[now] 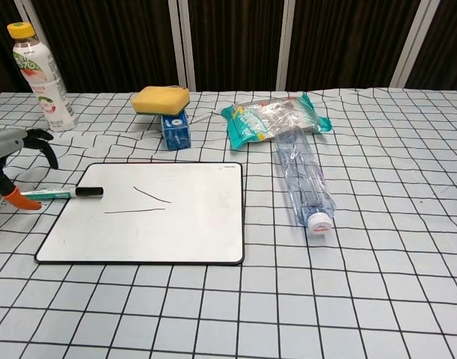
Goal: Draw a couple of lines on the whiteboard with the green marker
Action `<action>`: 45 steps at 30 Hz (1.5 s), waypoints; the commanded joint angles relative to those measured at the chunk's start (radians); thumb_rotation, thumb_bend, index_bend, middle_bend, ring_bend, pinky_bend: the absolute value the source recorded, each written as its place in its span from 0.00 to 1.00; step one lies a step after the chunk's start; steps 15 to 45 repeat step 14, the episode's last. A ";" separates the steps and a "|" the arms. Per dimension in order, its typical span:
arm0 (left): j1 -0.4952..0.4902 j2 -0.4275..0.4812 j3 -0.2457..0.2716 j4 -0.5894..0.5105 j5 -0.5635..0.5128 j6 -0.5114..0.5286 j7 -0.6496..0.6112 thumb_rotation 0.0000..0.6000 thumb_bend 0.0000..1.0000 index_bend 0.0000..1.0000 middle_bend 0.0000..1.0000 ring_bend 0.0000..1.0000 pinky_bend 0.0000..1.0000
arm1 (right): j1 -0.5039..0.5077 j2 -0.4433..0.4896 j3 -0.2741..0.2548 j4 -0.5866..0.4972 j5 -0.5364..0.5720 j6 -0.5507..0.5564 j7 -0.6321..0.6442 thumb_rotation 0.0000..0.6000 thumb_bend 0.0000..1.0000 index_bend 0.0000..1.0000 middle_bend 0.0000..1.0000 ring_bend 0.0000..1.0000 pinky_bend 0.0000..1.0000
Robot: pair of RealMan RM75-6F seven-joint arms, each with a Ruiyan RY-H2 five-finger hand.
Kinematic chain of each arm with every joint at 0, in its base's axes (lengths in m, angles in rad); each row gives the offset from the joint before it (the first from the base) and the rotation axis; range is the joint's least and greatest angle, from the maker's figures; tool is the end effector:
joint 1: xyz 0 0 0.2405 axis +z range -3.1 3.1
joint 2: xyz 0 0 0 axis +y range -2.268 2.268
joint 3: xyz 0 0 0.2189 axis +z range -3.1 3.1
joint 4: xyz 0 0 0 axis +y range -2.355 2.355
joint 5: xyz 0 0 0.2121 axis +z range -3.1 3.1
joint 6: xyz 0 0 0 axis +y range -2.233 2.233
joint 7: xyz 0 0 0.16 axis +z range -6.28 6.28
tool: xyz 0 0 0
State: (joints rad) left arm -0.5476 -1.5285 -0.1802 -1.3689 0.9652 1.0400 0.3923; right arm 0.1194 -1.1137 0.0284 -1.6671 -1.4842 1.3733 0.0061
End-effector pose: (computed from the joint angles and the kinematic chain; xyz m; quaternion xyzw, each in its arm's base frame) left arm -0.2280 0.3267 0.0091 -0.6517 -0.4415 -0.2881 0.5454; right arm -0.2716 -0.1969 0.1182 0.6124 -0.4350 0.3722 0.5451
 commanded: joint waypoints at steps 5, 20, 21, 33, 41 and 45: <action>0.094 0.096 0.011 -0.164 0.104 0.141 -0.124 1.00 0.15 0.10 0.00 0.00 0.00 | 0.000 0.001 0.000 0.002 -0.001 0.000 0.000 1.00 0.35 0.00 0.00 0.00 0.00; 0.300 0.305 0.160 -0.314 0.385 0.435 -0.211 1.00 0.12 0.03 0.00 0.00 0.00 | 0.001 -0.005 -0.001 0.014 -0.016 0.010 -0.024 1.00 0.35 0.00 0.00 0.00 0.00; 0.300 0.305 0.160 -0.314 0.385 0.435 -0.211 1.00 0.12 0.03 0.00 0.00 0.00 | 0.001 -0.005 -0.001 0.014 -0.016 0.010 -0.024 1.00 0.35 0.00 0.00 0.00 0.00; 0.300 0.305 0.160 -0.314 0.385 0.435 -0.211 1.00 0.12 0.03 0.00 0.00 0.00 | 0.001 -0.005 -0.001 0.014 -0.016 0.010 -0.024 1.00 0.35 0.00 0.00 0.00 0.00; 0.300 0.305 0.160 -0.314 0.385 0.435 -0.211 1.00 0.12 0.03 0.00 0.00 0.00 | 0.001 -0.005 -0.001 0.014 -0.016 0.010 -0.024 1.00 0.35 0.00 0.00 0.00 0.00; 0.300 0.305 0.160 -0.314 0.385 0.435 -0.211 1.00 0.12 0.03 0.00 0.00 0.00 | 0.001 -0.005 -0.001 0.014 -0.016 0.010 -0.024 1.00 0.35 0.00 0.00 0.00 0.00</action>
